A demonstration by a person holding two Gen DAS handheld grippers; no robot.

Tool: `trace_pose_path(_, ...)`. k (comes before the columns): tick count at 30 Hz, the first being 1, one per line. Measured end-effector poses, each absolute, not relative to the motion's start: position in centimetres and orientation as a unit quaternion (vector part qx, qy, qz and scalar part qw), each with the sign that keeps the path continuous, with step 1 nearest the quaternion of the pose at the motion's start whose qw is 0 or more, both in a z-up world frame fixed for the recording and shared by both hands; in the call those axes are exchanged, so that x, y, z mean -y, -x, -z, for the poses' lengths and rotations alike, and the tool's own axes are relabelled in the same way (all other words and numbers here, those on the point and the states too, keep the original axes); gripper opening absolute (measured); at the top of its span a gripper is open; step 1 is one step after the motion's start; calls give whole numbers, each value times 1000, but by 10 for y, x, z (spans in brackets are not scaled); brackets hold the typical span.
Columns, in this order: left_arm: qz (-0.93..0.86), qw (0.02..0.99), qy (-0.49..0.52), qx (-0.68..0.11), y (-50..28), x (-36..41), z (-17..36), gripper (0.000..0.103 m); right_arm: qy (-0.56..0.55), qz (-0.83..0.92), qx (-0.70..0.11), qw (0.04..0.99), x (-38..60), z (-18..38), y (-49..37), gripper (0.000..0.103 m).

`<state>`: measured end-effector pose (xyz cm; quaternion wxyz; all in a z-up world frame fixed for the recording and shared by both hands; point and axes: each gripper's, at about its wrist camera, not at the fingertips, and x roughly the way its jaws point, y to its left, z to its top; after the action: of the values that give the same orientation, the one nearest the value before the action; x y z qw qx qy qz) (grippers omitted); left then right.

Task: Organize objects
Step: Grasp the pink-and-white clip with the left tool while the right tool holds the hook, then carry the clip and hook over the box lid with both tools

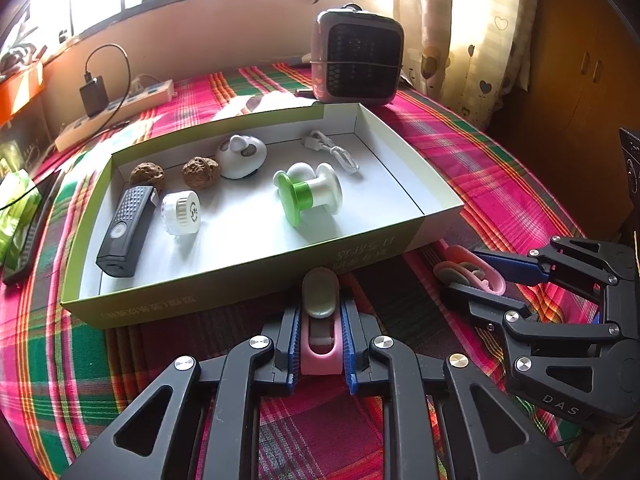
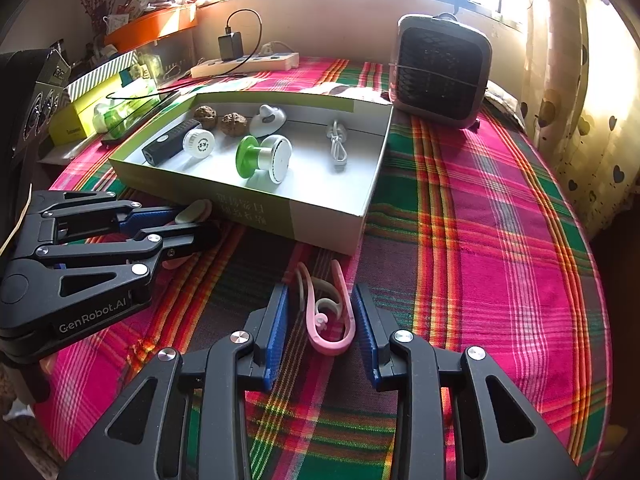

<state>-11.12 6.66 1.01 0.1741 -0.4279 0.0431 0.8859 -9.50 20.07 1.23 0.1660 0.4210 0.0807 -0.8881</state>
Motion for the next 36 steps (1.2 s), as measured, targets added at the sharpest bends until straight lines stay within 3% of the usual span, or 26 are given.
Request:
trace_pose_path(8,-886,172,428,-42,111,-65,-11,16,-420,888,-82,167,-198,-13,93,24)
trace_pose_path(36,-887,167,429,-41,107,-64,-11,16,-420,891,-76,157,-196,-14,90,24)
